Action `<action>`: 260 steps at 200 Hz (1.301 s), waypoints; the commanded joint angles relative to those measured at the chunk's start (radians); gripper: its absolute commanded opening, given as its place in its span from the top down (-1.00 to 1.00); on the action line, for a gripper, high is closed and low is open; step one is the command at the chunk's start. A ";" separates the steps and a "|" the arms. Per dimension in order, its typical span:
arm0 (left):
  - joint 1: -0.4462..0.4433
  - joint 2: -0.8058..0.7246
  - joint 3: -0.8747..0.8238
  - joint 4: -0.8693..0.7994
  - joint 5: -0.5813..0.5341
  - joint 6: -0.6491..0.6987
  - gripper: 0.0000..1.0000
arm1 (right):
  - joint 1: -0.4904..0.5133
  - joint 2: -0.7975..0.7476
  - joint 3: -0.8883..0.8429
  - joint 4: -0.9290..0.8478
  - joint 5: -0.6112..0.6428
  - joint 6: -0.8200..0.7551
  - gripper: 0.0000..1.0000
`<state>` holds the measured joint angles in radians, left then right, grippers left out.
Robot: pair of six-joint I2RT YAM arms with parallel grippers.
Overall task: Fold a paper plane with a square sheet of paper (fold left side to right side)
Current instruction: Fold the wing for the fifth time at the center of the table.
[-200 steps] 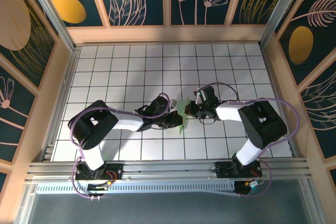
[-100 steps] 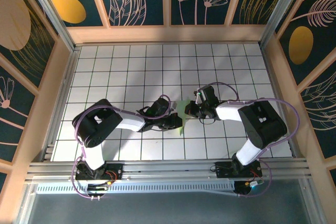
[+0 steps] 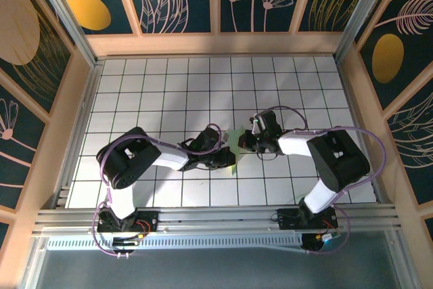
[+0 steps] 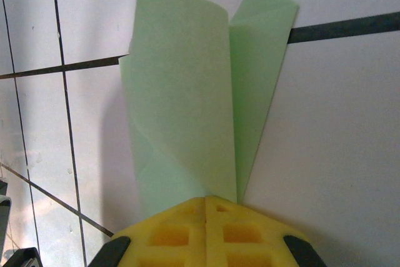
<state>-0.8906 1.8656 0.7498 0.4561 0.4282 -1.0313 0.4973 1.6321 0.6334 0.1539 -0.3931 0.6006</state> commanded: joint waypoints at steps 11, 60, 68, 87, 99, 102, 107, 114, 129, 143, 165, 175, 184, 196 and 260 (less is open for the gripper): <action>-0.019 0.042 0.019 -0.105 -0.058 0.037 1.00 | -0.007 -0.051 -0.006 -0.081 0.002 -0.030 1.00; -0.034 0.038 0.034 -0.219 -0.140 0.078 1.00 | -0.038 -0.174 -0.055 -0.021 -0.056 -0.057 1.00; -0.034 0.036 0.036 -0.239 -0.153 0.084 1.00 | -0.037 -0.181 -0.069 -0.010 -0.066 -0.059 1.00; -0.037 0.037 0.043 -0.280 -0.176 0.103 1.00 | -0.034 -0.182 -0.104 0.045 -0.101 -0.049 1.00; -0.037 0.040 0.046 -0.299 -0.185 0.111 1.00 | -0.024 -0.173 -0.113 0.073 -0.110 -0.046 1.00; -0.039 0.040 0.049 -0.302 -0.186 0.112 1.00 | -0.024 -0.170 -0.114 0.077 -0.110 -0.047 1.00; -0.038 0.040 0.049 -0.306 -0.189 0.114 1.00 | -0.018 -0.165 -0.112 0.082 -0.109 -0.048 1.00; -0.039 0.041 0.051 -0.310 -0.192 0.116 1.00 | -0.012 -0.156 -0.109 0.090 -0.106 -0.052 1.00; -0.040 0.042 0.053 -0.315 -0.195 0.117 1.00 | -0.005 -0.130 -0.100 0.108 -0.108 -0.054 1.00; -0.039 0.041 0.055 -0.316 -0.198 0.116 1.00 | -0.001 -0.106 -0.087 0.118 -0.112 -0.058 1.00; -0.041 0.041 0.057 -0.324 -0.201 0.119 1.00 | 0.002 -0.080 -0.067 0.117 -0.097 -0.064 1.00; -0.042 0.041 0.059 -0.327 -0.203 0.120 1.00 | 0.001 -0.067 -0.057 0.109 -0.083 -0.069 1.00; -0.041 0.039 0.059 -0.329 -0.203 0.120 1.00 | 0.000 -0.053 -0.051 0.103 -0.071 -0.073 1.00; -0.041 0.038 0.060 -0.333 -0.204 0.122 1.00 | 0.000 -0.034 -0.044 0.101 -0.064 -0.077 1.00; -0.041 0.029 0.053 -0.352 -0.213 0.124 1.00 | -0.026 0.017 -0.012 0.057 -0.005 -0.115 1.00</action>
<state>-0.9337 1.8561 0.8326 0.2737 0.3012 -0.9314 0.4892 1.6268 0.5911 0.2333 -0.4473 0.5243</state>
